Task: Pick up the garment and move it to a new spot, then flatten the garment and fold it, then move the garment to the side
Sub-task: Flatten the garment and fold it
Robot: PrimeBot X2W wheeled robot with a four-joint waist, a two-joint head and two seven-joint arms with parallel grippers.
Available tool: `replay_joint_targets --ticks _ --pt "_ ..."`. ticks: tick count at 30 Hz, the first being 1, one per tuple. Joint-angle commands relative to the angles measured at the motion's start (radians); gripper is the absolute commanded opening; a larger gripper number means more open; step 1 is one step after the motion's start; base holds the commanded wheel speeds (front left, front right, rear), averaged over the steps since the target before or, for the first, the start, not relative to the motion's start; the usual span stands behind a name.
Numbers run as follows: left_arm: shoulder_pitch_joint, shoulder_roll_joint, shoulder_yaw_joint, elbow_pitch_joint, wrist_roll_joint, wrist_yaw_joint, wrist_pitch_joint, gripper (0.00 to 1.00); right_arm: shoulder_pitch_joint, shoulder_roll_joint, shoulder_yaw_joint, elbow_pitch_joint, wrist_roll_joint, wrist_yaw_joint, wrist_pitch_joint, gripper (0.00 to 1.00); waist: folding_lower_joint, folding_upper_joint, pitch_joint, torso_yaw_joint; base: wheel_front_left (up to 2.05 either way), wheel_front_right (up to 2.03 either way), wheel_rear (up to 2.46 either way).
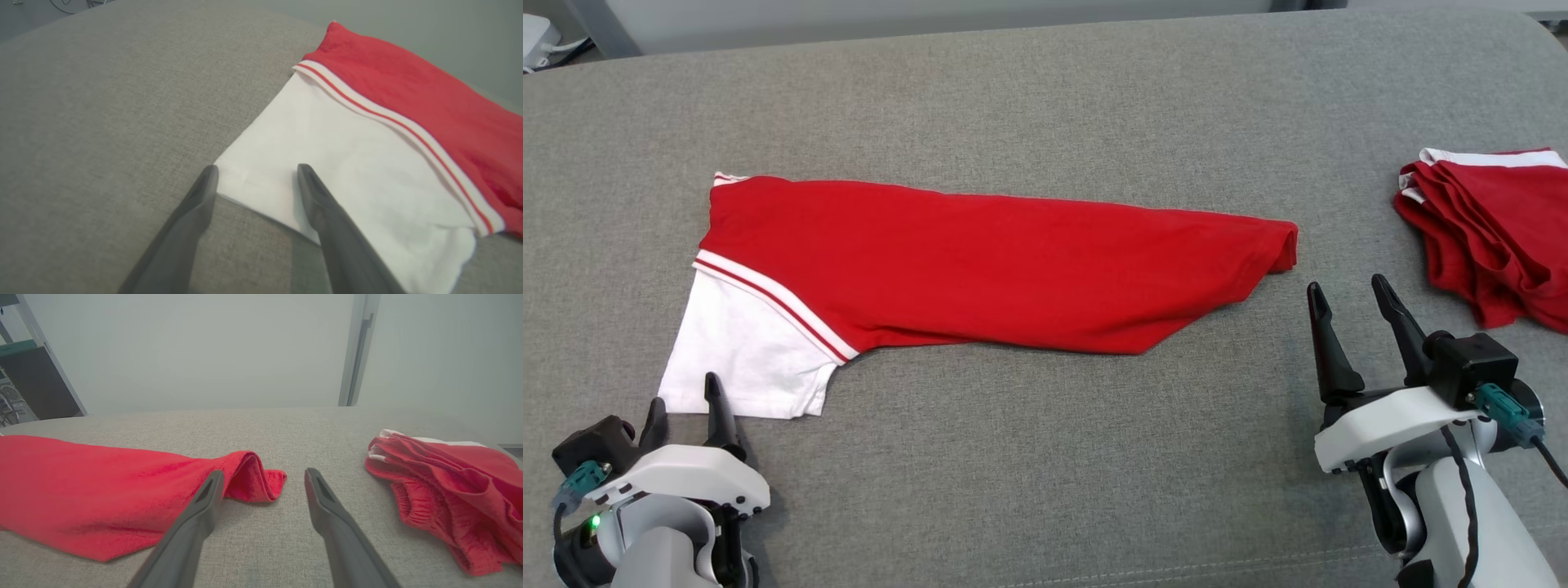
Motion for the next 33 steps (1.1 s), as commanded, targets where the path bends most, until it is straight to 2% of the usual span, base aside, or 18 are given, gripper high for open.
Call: replay_joint_targets --ticks 1,7,11,12,14,15,16,17,22,33 --pt "-0.015 0.032 0.029 -0.005 0.008 0.002 -0.010 1.00 -0.015 0.001 0.023 -0.018 -0.001 0.004 -0.012 1.00 -0.0001 0.0000 0.004 -0.004 0.00 0.00 0.00" --pt "-0.038 0.058 0.053 0.042 0.020 0.032 -0.010 1.00 -0.018 0.001 0.023 -0.020 0.000 0.004 -0.012 1.00 -0.0001 0.0000 0.016 -0.010 0.00 0.00 0.00" --pt "-0.050 0.071 0.048 0.093 0.028 0.022 -0.010 1.00 -0.016 0.002 0.023 -0.020 0.002 0.004 -0.012 1.00 -0.0001 0.0000 0.016 -0.011 0.00 0.00 0.00" --pt "-0.054 0.071 0.050 0.102 0.026 0.020 -0.010 0.95 -0.016 0.002 0.023 -0.020 0.002 0.004 -0.012 1.00 -0.0001 0.0000 0.017 -0.010 0.00 0.00 0.00" --pt "-0.061 0.074 0.047 0.117 0.030 0.015 -0.010 0.39 -0.018 0.003 0.022 -0.018 0.002 0.004 -0.012 1.00 -0.0001 0.0000 0.017 -0.008 0.00 0.00 0.00" --pt "-0.064 0.075 0.047 0.124 0.029 0.011 -0.010 0.20 -0.020 0.003 0.021 -0.017 0.002 0.004 -0.012 1.00 -0.0001 0.0000 0.017 -0.007 0.00 0.00 0.00" --pt "-0.064 0.075 0.047 0.124 0.029 0.011 -0.010 0.20 -0.020 0.003 0.021 -0.017 0.002 0.004 -0.012 1.00 -0.0001 0.0000 0.017 -0.007 0.00 0.00 0.00" --pt "-0.069 0.077 0.043 0.134 0.032 0.004 -0.010 0.00 -0.024 0.004 0.022 -0.015 0.002 0.004 -0.012 1.00 -0.0001 0.0000 0.015 -0.006 0.00 0.00 0.00" --pt "-0.069 0.069 0.033 0.088 0.043 -0.018 -0.010 0.00 -0.025 0.005 0.018 -0.011 0.004 0.004 -0.012 1.00 -0.0001 0.0000 0.003 0.006 0.00 0.00 0.00" --pt "-0.038 0.021 -0.009 -0.202 0.066 -0.054 -0.010 0.00 -0.008 0.008 0.013 0.007 0.014 0.004 -0.012 1.00 -0.0001 0.0000 -0.052 0.045 0.00 0.00 0.00"
